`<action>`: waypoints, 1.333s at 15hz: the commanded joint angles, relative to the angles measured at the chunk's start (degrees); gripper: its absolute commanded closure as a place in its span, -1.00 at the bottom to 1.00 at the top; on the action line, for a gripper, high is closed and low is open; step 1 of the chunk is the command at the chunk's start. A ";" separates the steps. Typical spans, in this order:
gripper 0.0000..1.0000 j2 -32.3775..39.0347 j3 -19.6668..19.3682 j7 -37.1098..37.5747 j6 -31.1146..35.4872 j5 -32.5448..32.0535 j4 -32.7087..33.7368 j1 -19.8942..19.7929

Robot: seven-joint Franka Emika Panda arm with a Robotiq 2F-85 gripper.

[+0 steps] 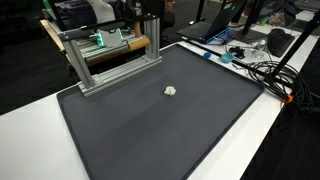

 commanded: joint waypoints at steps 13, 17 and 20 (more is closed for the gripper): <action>-0.54 -0.45 3.09 7.50 -3.98 1.46 0.16 -0.22; -0.47 -0.56 3.89 11.43 -4.06 1.26 0.27 -1.51; -0.46 -0.68 4.45 12.91 -4.73 1.14 0.31 -1.64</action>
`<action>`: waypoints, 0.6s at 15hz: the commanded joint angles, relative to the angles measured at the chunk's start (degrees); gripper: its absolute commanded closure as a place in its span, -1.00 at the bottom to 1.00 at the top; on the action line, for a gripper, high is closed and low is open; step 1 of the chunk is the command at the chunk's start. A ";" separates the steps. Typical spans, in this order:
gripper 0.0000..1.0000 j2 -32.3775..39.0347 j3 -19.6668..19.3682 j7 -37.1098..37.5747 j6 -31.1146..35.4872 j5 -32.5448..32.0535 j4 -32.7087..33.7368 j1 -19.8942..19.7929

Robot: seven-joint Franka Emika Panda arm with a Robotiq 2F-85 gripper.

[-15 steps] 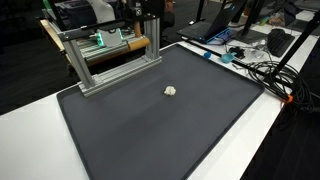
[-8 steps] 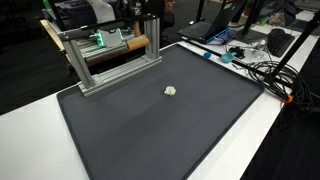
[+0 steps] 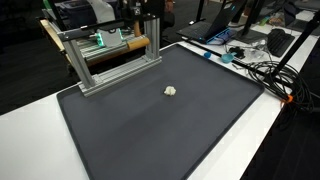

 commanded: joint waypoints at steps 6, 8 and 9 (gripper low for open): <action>-0.25 -0.84 0.20 -0.82 -1.62 1.33 0.12 0.42; -0.32 -1.59 -1.50 -4.15 -0.93 1.56 -0.35 0.94; -0.48 -1.26 -1.87 -5.35 -0.89 1.55 0.17 1.02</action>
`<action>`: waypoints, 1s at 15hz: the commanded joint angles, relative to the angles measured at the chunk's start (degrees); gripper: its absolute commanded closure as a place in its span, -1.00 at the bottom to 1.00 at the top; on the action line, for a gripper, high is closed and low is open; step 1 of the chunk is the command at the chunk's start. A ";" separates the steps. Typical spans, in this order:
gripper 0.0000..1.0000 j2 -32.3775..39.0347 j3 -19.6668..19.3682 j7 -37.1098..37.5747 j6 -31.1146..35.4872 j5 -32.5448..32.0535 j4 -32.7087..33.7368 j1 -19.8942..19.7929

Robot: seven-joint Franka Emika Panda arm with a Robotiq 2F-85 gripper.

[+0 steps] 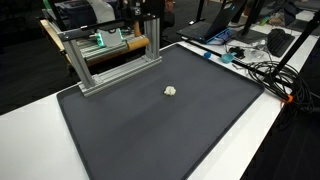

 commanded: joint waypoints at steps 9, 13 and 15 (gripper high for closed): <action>-0.89 -1.65 -2.37 -8.18 -1.02 1.91 0.11 2.80; -0.81 -1.99 -2.45 -7.60 -1.23 2.18 0.12 2.57; -0.80 -2.19 -2.54 -7.28 -1.42 2.49 0.12 2.42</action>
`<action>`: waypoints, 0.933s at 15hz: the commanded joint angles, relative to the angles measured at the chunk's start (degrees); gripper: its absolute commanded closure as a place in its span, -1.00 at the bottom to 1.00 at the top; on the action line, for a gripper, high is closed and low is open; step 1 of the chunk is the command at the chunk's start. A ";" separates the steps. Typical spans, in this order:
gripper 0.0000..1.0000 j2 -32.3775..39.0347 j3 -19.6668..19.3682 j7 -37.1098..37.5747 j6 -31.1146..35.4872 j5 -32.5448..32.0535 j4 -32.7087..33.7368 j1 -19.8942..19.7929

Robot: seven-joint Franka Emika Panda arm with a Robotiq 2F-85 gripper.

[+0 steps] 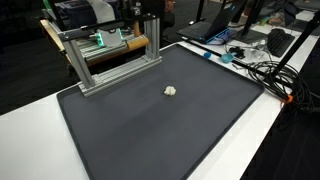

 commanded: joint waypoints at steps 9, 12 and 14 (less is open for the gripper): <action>-0.79 -0.56 -1.18 -0.21 -2.84 1.90 0.10 -0.59; -0.79 -0.17 -1.03 -0.23 -2.38 1.80 0.10 -0.54; -0.77 -0.01 -0.78 -0.27 -1.60 1.31 0.11 -0.67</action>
